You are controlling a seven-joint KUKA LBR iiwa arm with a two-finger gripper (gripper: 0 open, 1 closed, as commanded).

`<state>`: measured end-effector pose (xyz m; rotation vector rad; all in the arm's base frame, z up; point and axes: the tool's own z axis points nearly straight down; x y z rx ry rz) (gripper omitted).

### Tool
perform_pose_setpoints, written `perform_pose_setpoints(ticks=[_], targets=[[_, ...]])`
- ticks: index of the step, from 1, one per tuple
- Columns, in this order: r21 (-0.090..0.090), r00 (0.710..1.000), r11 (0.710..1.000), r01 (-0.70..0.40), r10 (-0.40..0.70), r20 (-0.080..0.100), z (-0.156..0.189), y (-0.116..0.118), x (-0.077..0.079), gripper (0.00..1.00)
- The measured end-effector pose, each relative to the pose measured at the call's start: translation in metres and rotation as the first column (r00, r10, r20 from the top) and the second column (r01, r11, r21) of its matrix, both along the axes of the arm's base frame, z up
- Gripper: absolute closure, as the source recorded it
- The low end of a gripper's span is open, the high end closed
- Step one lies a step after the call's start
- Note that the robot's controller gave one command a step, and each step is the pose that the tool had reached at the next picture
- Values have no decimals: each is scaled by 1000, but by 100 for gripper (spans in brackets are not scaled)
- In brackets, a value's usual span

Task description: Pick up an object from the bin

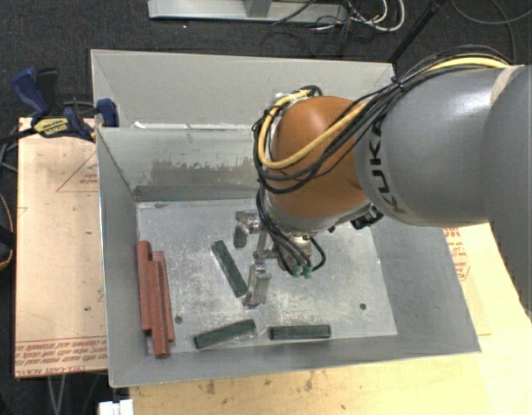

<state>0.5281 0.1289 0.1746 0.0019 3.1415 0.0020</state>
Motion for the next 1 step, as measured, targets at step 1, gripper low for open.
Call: perform_pose_setpoints(ticks=[1], targets=[[0,1000,1000,0,0,0,0,0,0,0]])
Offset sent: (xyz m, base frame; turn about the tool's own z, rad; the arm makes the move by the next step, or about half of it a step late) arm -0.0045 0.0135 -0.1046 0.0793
